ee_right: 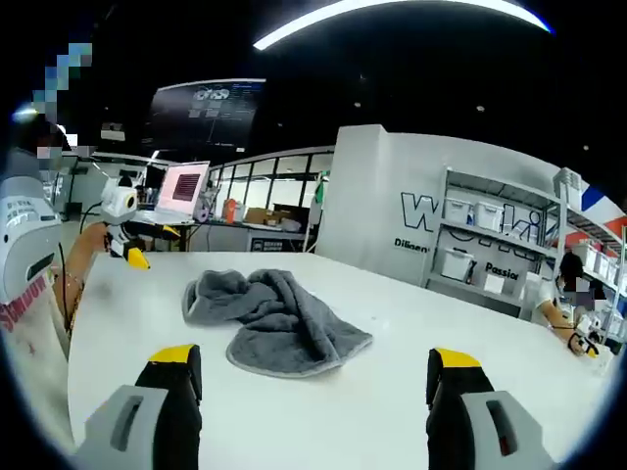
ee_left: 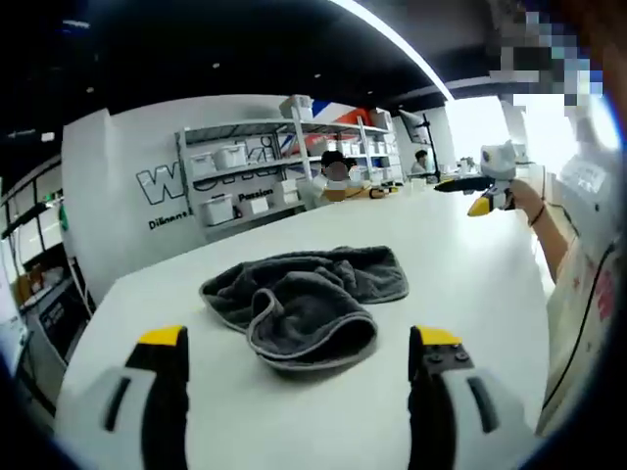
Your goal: Fold the towel on the table until its edges align and the towel forms a compact rectangular stack.
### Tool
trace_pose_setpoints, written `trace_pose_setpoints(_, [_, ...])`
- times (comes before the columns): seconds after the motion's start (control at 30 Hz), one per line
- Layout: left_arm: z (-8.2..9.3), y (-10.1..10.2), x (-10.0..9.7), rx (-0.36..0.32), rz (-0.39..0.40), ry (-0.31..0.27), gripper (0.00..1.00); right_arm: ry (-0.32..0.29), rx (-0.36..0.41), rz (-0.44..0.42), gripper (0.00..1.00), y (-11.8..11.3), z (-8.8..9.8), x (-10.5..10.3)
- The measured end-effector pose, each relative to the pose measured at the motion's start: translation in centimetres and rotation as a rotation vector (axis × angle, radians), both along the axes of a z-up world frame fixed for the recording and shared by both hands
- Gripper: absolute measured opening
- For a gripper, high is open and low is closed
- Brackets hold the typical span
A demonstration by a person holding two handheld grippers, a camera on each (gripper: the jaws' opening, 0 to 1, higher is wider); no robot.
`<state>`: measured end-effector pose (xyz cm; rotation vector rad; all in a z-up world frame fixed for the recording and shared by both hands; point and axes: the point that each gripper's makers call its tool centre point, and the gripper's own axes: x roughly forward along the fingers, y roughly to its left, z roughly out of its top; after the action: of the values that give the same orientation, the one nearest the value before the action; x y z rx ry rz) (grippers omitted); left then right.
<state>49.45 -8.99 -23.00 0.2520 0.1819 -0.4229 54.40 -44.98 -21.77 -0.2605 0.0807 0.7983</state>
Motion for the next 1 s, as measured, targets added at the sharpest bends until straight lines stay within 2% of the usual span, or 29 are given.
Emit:
trace_pose_setpoints(0.1, [-0.4,0.0,0.0,-0.005,-0.001,0.024,0.98,0.032,-0.021,-0.006,1.0,0.0,-0.5,-0.2])
trace_pose_setpoints(0.2, [-1.0,0.0,-0.1,-0.003,-0.004,0.055,0.97,0.088,-0.074,-0.031,1.0,-0.4,-1.6,-0.4])
trace_pose_setpoints(0.27, [-1.6,0.1,-0.2,0.006,0.006,0.089,0.96,0.117,-0.099,-0.047,1.0,-0.6,-2.2,-0.4])
trace_pose_setpoints(0.5, [-3.0,0.2,-0.6,0.04,0.021,0.177,0.9,0.127,-0.116,-0.056,1.0,-0.8,-2.6,-0.3])
trace_pose_setpoints(0.73, [-2.9,-0.1,-0.9,0.04,0.015,0.182,0.9,0.125,-0.118,-0.048,1.0,-0.9,-2.6,-0.6])
trace_pose_setpoints(0.83, [-2.8,0.1,-0.9,0.039,0.028,0.172,0.97,0.126,-0.116,-0.037,1.0,-0.8,-2.6,-0.7])
trace_pose_setpoints(1.0, [-2.9,0.3,-1.2,0.036,0.032,0.175,0.97,0.139,-0.11,-0.025,1.0,-0.7,-2.8,-1.0])
